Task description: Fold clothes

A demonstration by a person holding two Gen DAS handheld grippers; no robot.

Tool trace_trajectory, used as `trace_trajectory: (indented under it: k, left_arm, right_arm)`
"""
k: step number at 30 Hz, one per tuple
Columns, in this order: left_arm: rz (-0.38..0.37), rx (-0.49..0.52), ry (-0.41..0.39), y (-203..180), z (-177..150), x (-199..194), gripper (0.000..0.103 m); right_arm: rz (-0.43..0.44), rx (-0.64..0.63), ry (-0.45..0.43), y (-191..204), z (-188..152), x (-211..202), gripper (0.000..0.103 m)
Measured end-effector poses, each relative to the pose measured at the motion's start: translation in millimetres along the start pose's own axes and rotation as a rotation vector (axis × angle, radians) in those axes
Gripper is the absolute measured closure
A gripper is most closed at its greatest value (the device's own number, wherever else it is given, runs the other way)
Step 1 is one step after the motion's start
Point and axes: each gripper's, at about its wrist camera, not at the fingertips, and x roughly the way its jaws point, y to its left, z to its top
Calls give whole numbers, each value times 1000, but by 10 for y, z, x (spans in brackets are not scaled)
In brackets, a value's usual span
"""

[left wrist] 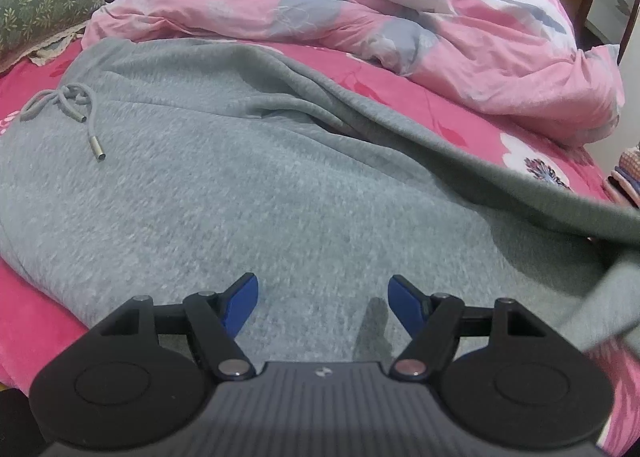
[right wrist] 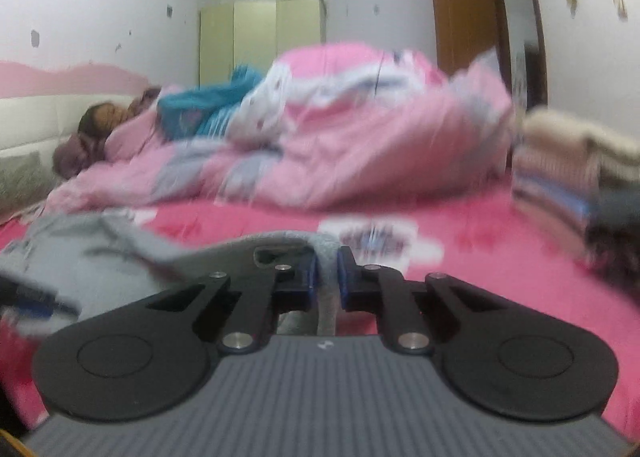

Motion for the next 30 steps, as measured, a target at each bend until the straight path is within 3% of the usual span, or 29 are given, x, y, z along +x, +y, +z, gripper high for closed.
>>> trace_trajectory:
  k: [3, 9, 11, 14, 16, 18, 21, 24, 26, 30]
  left_arm:
    - [-8, 4, -2, 18, -1, 2, 30]
    - [-27, 17, -13, 66, -27, 14, 30]
    - [-32, 23, -17, 69, -25, 21, 30]
    - [-37, 40, -18, 73, -19, 30, 29]
    - [-44, 43, -15, 82, -10, 19, 30]
    - [-50, 38, -10, 102, 11, 0, 29]
    - [-57, 27, -15, 134, 62, -47, 29]
    - [-70, 8, -37, 163, 156, -114, 29]
    - [-99, -14, -49, 175, 280, -140, 29]
    - [-125, -46, -52, 158, 619, -34, 29]
  right_arm:
    - [-41, -51, -33, -52, 177, 264, 95]
    - [-157, 43, 109, -486, 154, 851, 95]
    - [-151, 143, 257, -737, -58, 1043, 93]
    - [-143, 394, 435, -1211, -451, 1175, 92]
    - [-138, 555, 464, -1478, -604, 1073, 92]
    - [-124, 629, 417, -1620, -580, 896, 91]
    - [-92, 560, 307, -1557, -251, 737, 82]
    - [-7, 441, 203, -1354, 157, 711, 61]
    - [117, 318, 208, -1042, 430, 861, 48]
    - [345, 82, 345, -177, 762, 1435, 39]
